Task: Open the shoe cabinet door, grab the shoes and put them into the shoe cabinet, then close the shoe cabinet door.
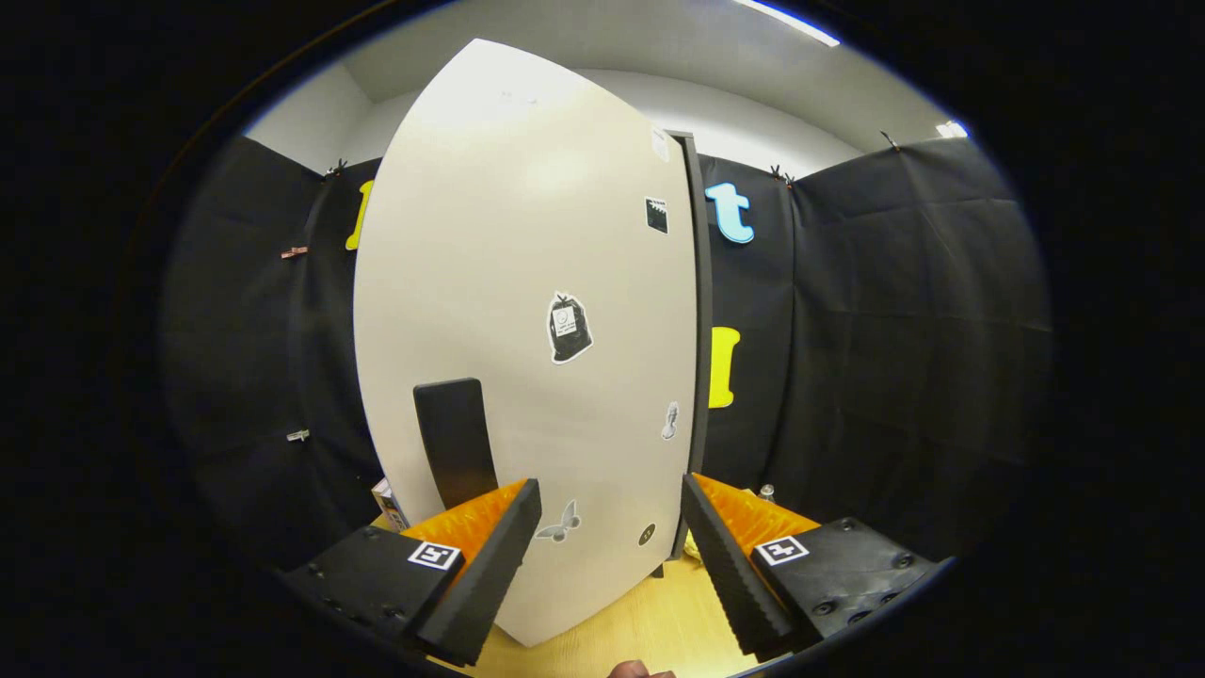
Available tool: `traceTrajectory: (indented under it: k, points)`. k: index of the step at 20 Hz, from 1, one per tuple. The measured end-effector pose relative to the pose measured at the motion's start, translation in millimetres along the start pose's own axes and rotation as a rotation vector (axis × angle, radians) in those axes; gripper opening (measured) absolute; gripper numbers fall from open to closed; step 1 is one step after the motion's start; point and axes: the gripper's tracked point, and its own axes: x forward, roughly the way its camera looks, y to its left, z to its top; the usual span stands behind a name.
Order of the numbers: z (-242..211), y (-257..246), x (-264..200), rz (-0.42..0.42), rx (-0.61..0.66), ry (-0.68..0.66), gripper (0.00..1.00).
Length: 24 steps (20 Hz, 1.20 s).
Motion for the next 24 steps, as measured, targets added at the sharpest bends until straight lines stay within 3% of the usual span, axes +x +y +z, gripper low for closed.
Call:
traceTrajectory:
  k: [24]
  points:
    - [9,-2,12,0.012,-0.005,-0.016,0.98]
